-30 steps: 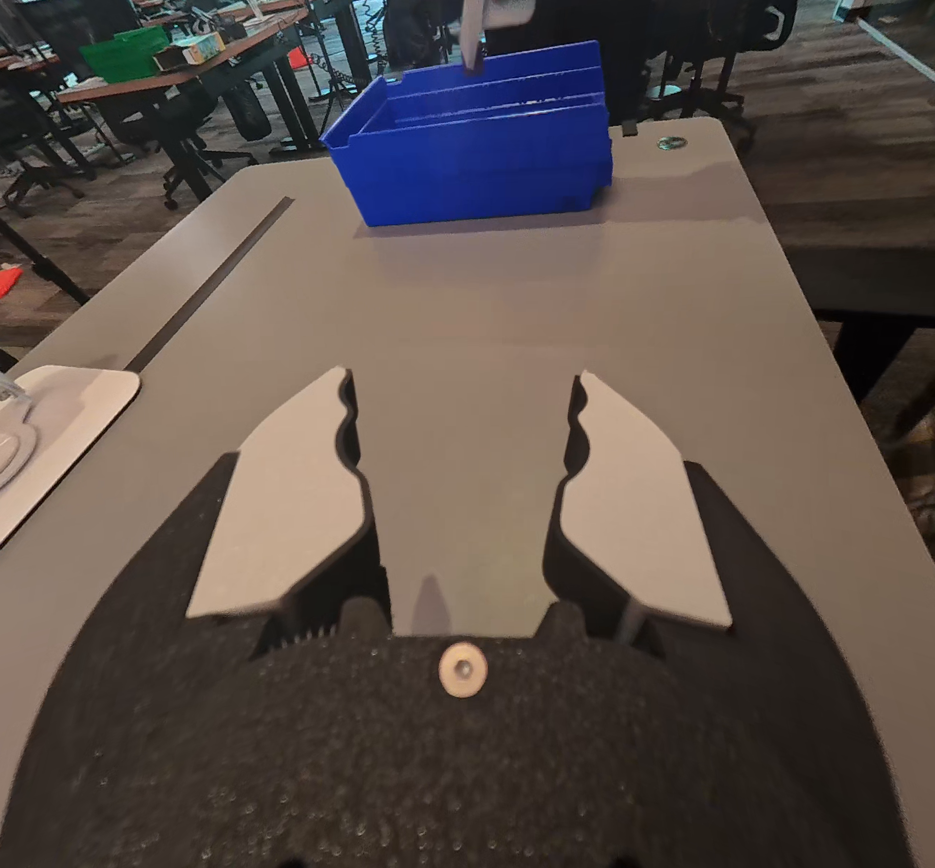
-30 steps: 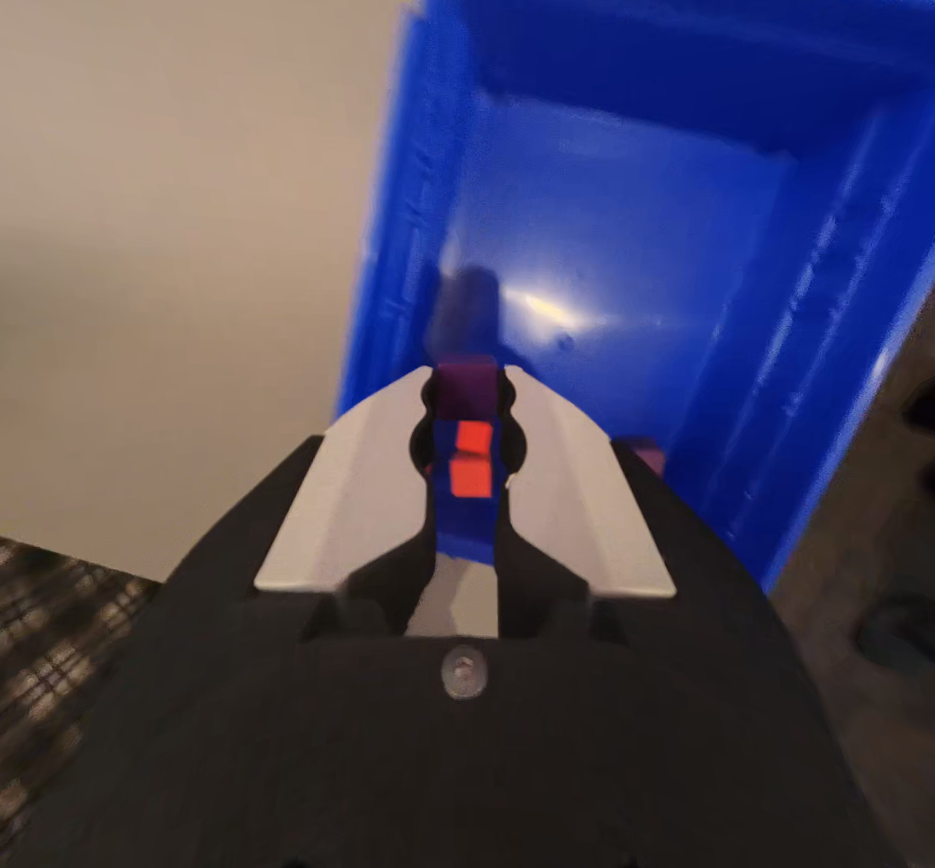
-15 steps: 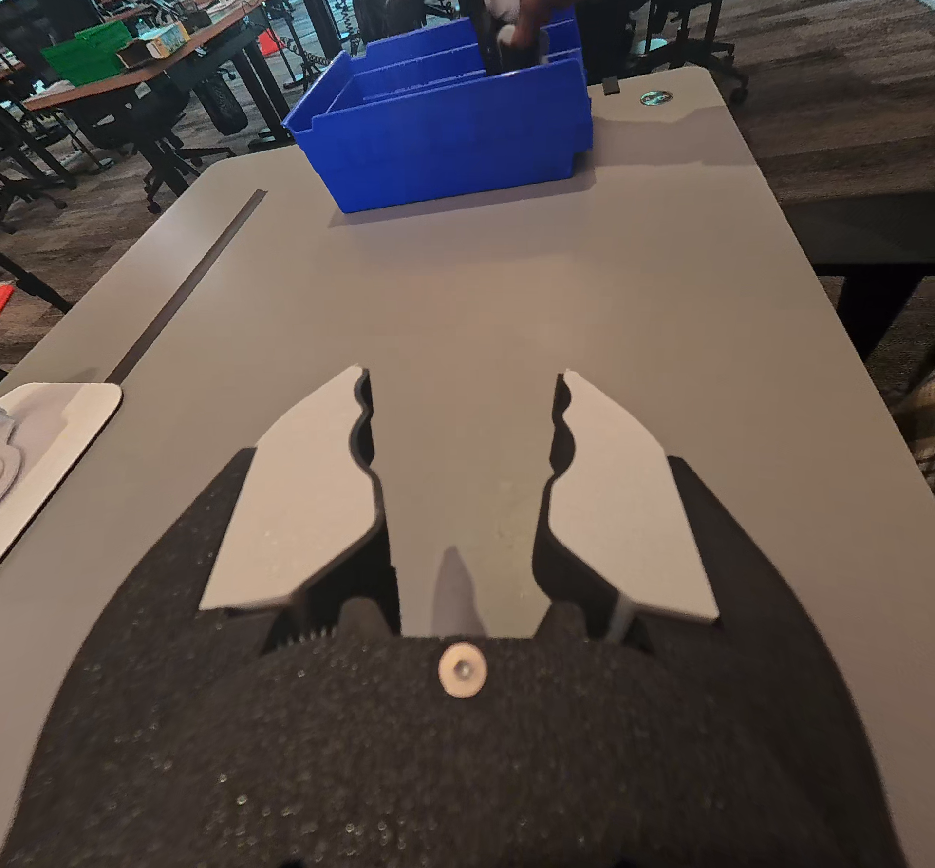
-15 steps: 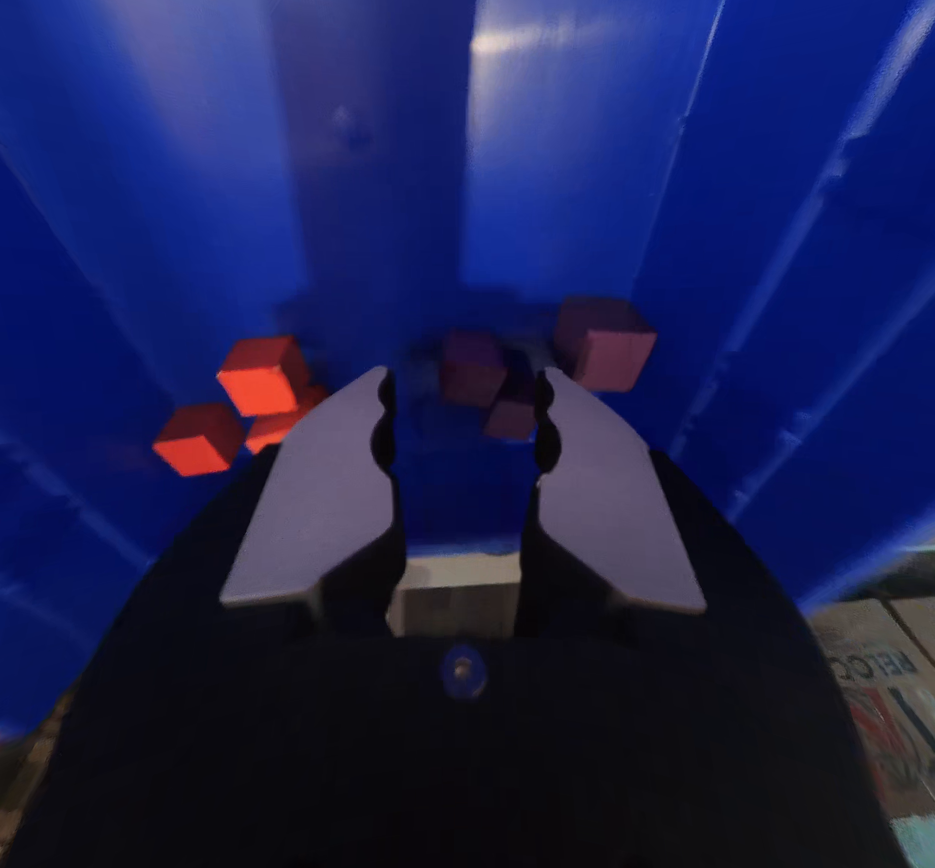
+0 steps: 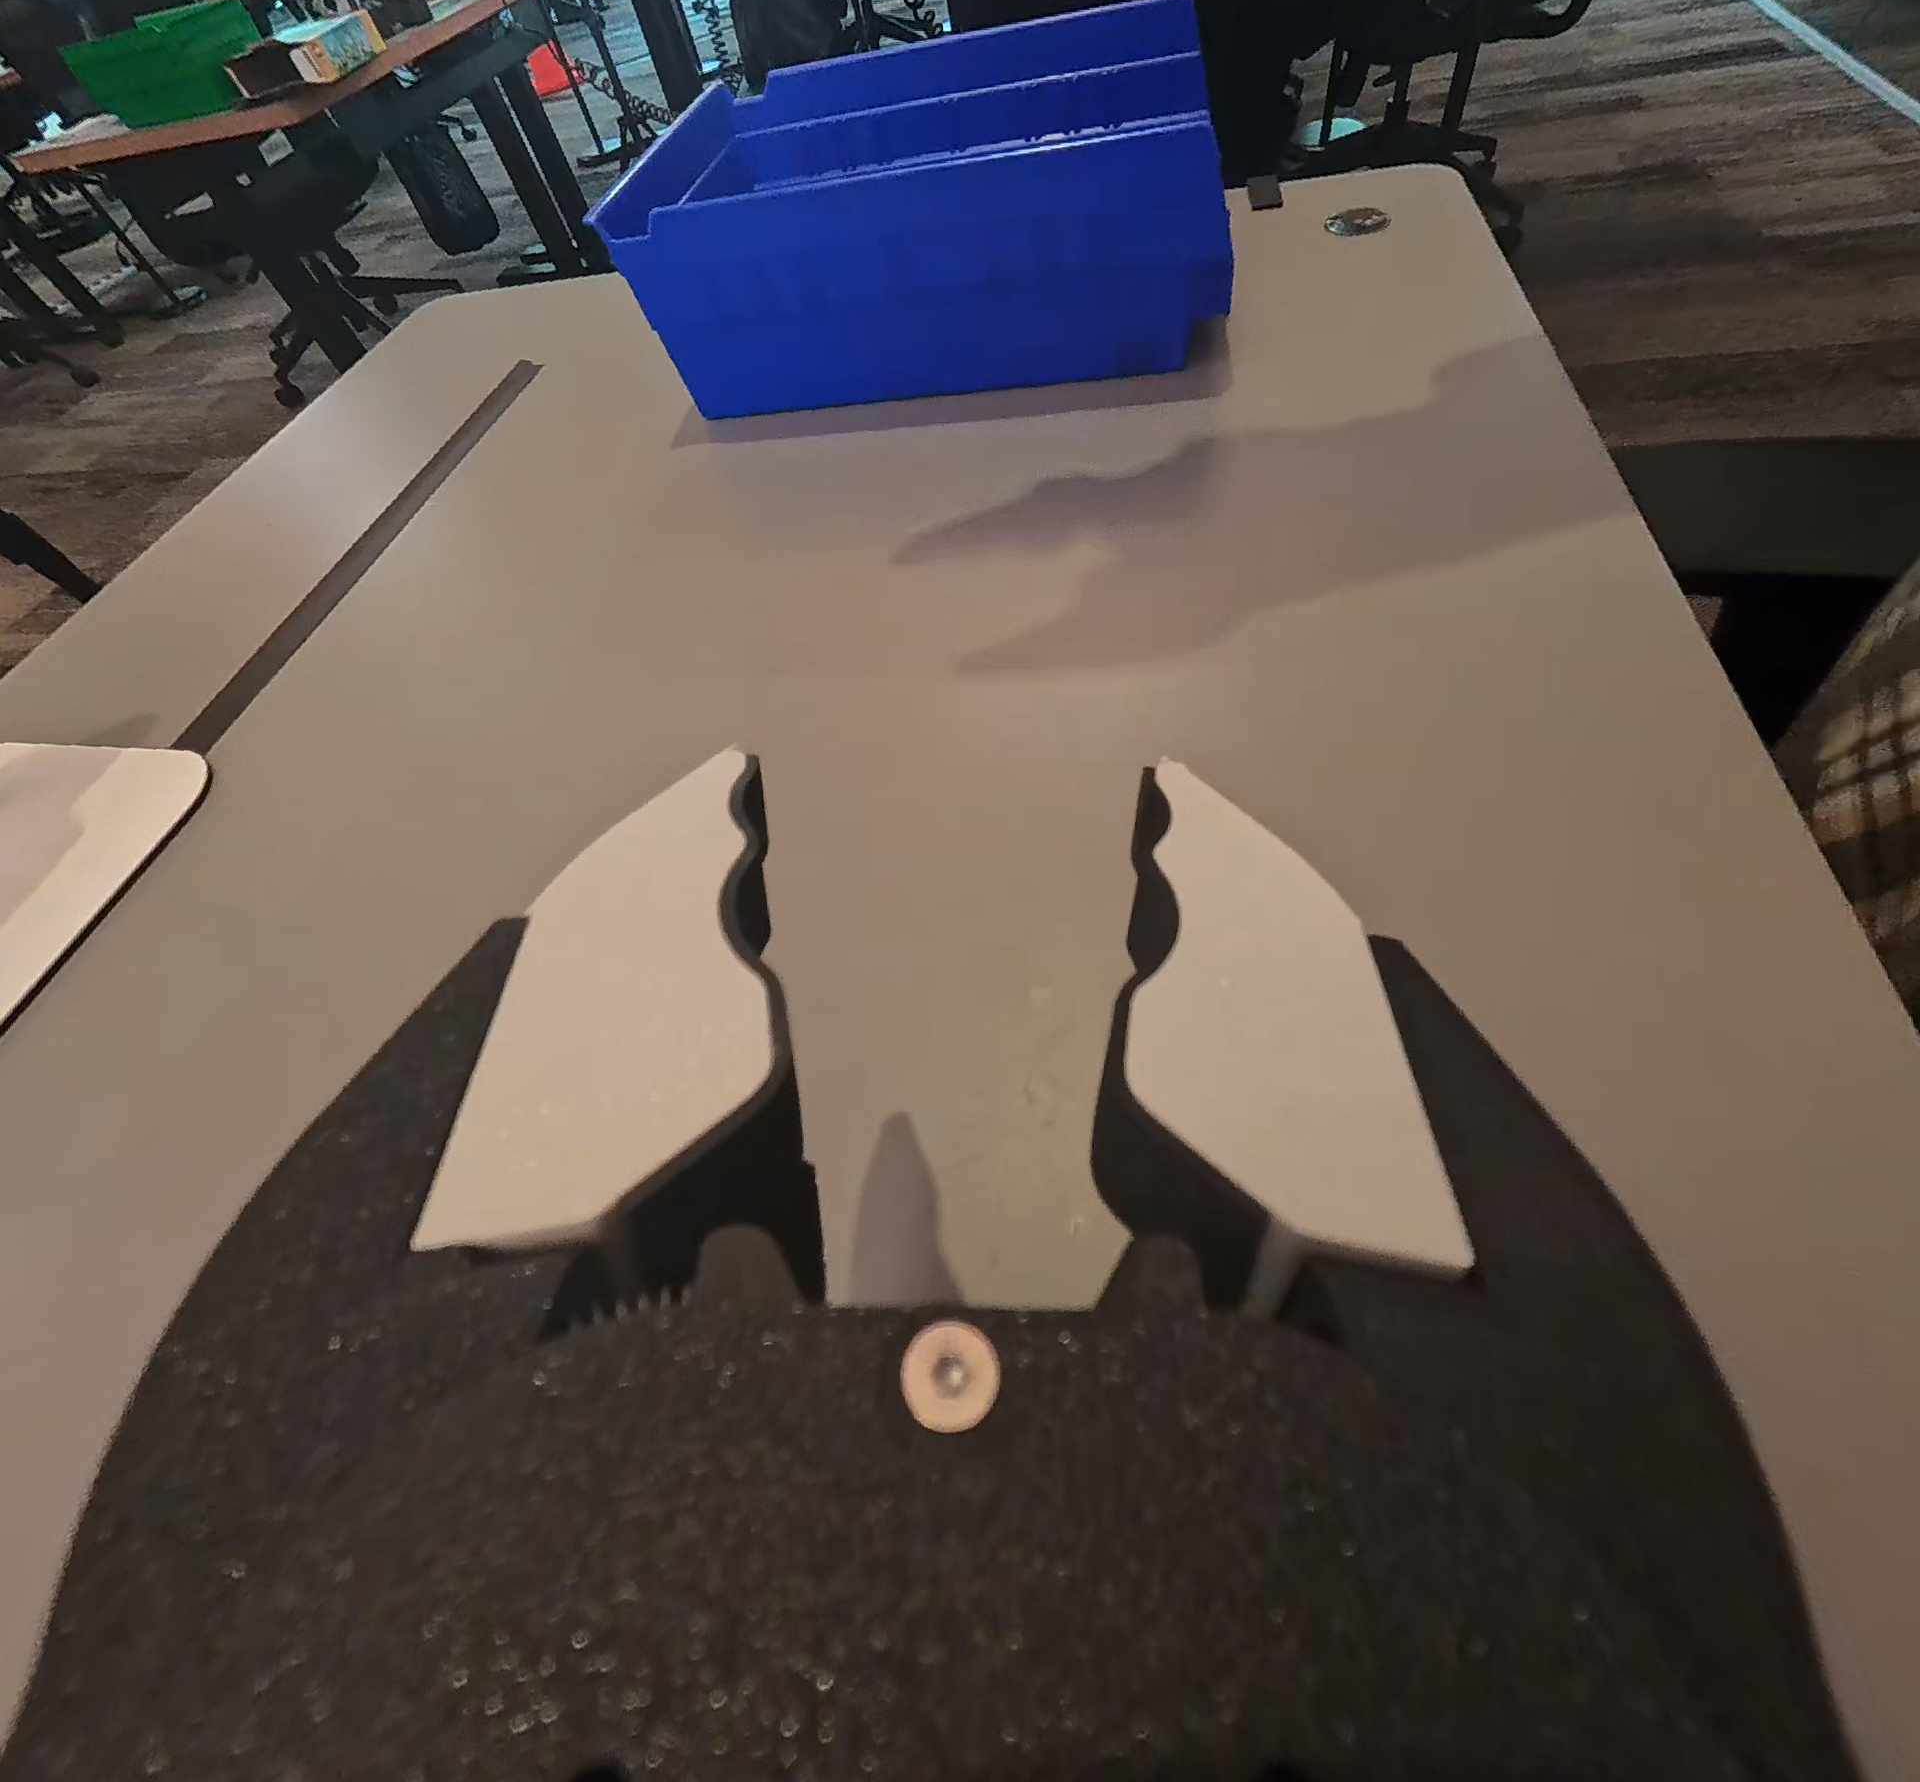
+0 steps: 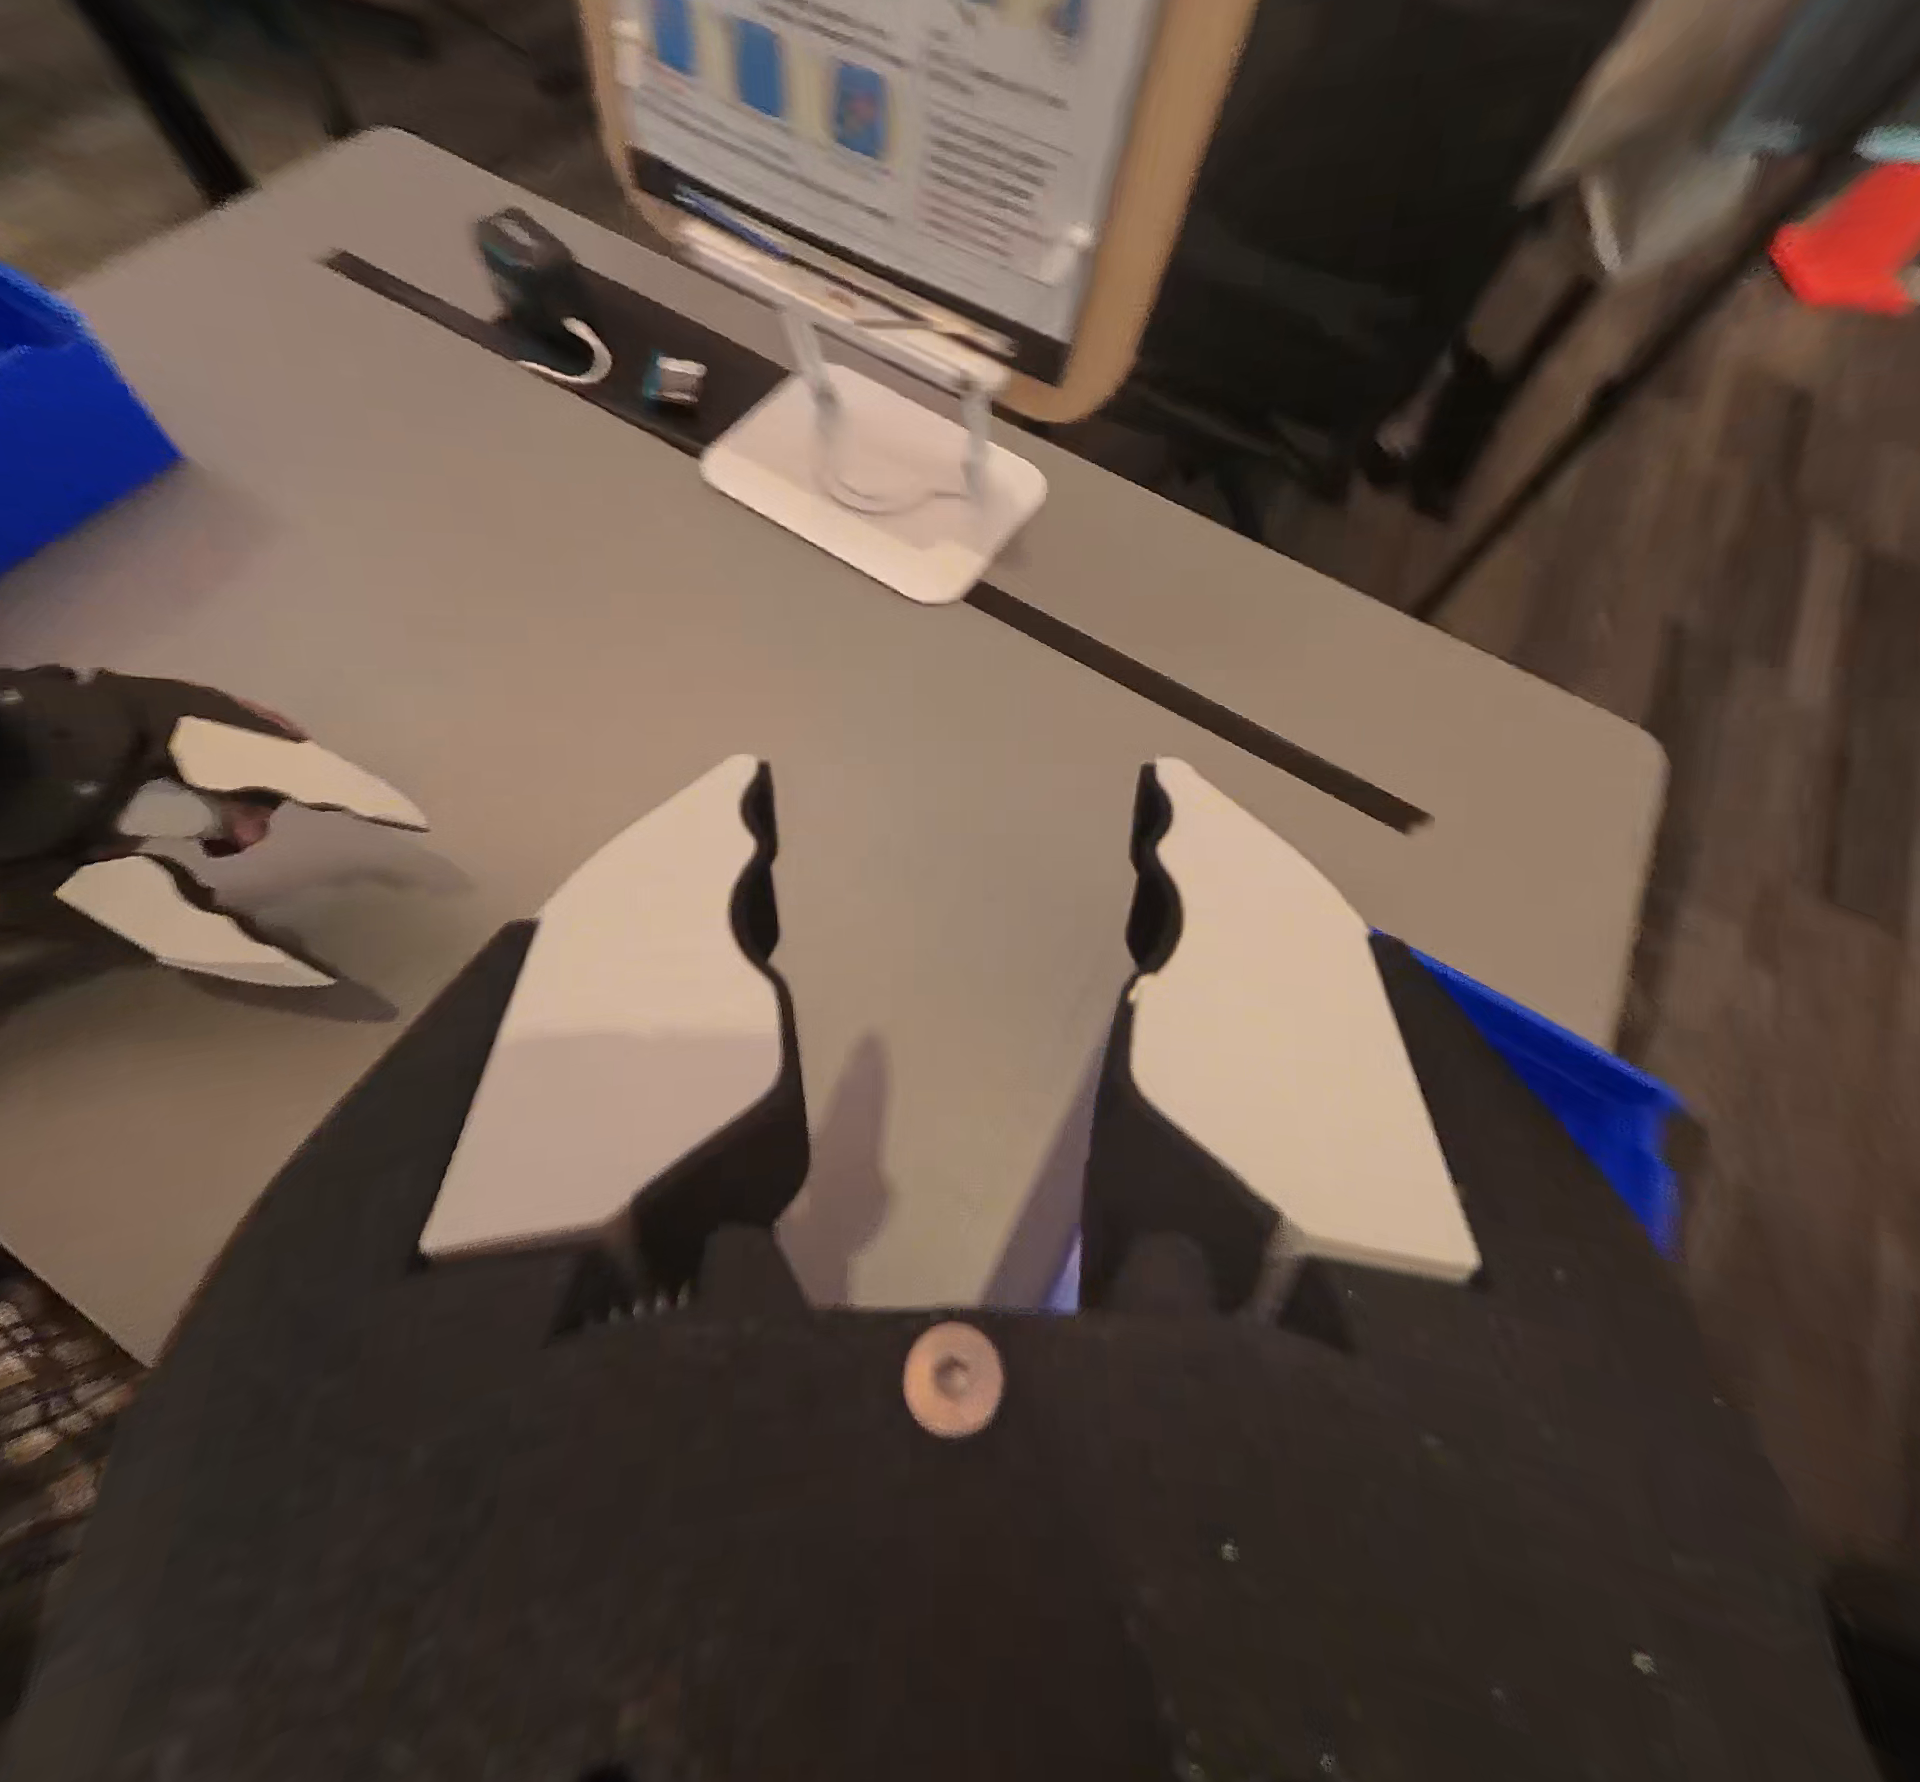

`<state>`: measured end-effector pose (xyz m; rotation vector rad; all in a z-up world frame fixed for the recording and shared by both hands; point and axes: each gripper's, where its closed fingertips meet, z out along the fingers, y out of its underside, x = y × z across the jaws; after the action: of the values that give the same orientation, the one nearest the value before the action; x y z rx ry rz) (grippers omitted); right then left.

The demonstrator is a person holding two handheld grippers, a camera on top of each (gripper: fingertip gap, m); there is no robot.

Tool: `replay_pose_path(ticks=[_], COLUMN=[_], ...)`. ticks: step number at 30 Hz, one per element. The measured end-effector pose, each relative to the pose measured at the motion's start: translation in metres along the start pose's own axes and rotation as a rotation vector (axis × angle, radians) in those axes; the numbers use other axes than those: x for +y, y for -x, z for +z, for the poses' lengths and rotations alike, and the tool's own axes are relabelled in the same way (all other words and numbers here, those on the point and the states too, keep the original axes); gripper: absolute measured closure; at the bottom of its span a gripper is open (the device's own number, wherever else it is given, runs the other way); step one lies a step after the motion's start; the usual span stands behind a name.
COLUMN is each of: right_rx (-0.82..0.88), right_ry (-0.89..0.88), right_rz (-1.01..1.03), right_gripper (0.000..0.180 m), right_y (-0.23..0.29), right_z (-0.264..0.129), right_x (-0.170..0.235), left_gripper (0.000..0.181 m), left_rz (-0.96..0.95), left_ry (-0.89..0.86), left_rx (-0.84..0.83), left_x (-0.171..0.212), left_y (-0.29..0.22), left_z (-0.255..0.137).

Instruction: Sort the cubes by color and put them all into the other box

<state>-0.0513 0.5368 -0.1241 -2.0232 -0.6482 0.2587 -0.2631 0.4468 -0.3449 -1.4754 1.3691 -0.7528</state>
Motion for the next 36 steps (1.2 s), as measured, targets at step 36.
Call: replay_pose_path(ticks=[36], right_rx=[-0.715], right_ry=[-0.097], right_rz=[0.027], right_gripper=[0.113], right_y=[0.212], right_z=[0.184], right_x=[0.173], left_gripper=[0.113], left_rz=[-0.519], left_ry=[1.158], left_rx=[-0.731], left_x=[0.215], left_y=[0.159], left_z=[-0.477])
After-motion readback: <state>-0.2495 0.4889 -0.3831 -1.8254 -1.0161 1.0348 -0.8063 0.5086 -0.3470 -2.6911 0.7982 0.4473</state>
